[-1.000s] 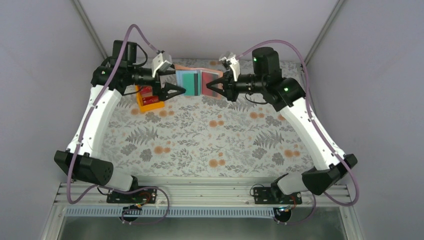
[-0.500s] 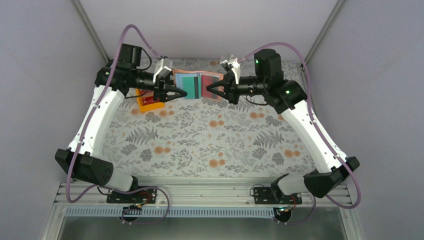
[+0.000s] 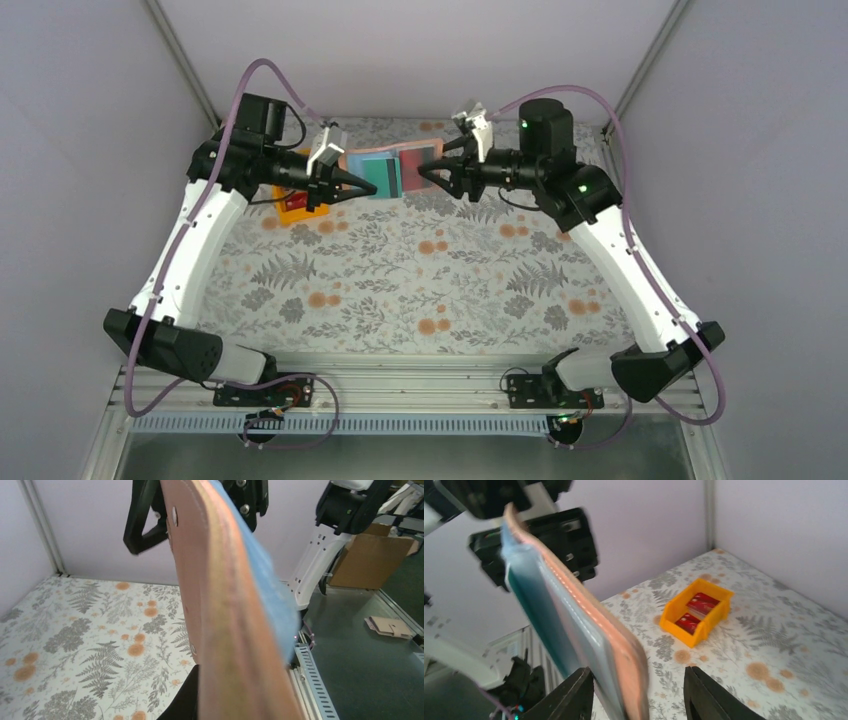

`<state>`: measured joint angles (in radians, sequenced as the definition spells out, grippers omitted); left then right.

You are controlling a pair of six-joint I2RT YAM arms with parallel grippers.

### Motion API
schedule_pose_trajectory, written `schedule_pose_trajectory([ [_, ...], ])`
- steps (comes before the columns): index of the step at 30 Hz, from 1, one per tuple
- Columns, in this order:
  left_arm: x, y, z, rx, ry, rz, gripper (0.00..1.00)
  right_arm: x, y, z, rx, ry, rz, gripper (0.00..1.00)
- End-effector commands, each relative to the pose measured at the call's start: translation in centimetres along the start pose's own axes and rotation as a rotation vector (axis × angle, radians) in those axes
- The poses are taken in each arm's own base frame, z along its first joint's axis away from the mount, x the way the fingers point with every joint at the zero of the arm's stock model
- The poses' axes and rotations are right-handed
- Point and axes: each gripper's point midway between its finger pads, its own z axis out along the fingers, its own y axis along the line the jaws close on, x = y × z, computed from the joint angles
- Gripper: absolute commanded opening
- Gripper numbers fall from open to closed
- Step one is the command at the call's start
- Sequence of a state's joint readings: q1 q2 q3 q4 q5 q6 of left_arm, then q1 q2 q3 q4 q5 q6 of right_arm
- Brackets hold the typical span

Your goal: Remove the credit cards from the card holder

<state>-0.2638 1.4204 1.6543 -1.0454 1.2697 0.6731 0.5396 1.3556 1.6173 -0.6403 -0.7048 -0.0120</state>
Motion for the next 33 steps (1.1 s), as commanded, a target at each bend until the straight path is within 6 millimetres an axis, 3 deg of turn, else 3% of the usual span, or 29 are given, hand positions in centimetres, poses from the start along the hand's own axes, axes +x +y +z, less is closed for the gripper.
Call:
schedule_pose_trajectory([
  [1,-0.4,0.4,-0.5,-0.059,0.002,0.013,0.02,-2.9,-1.6,-3.5,0.181,-0.096,-0.024,0.54],
  [5,-0.1,1.6,-0.6,-0.126,0.022,-0.009,0.02,-5.7,1.6,-6.7,0.16,-0.201,-0.12,0.61],
  [8,-0.1,1.6,-0.7,-0.132,0.023,-0.009,0.02,-6.5,5.0,-7.8,0.031,-0.266,-0.179,0.6],
  [12,-0.4,1.5,-0.8,-0.14,0.022,-0.002,0.02,-5.2,9.4,-6.8,-0.261,-0.264,-0.19,0.53],
  [16,-0.2,1.7,-0.8,-0.158,0.033,0.001,0.02,-3.5,11.5,-3.9,-0.41,-0.211,-0.196,0.49],
  [19,-0.1,2.1,-0.9,-0.176,0.044,0.002,0.02,-2.0,11.4,-1.6,-0.461,-0.165,-0.191,0.44],
  [23,-0.4,1.5,-1.2,-0.178,0.044,0.026,0.02,-1.3,8.5,0.8,-0.351,-0.136,-0.166,0.43],
  [29,-0.9,-0.5,-1.2,-0.094,0.002,0.043,0.02,-0.6,6.8,2.7,-0.322,-0.104,-0.13,0.44],
  [33,-1.1,-1.4,-1.3,-0.062,-0.016,0.051,0.02,-0.6,6.3,2.8,-0.304,-0.097,-0.135,0.43],
])
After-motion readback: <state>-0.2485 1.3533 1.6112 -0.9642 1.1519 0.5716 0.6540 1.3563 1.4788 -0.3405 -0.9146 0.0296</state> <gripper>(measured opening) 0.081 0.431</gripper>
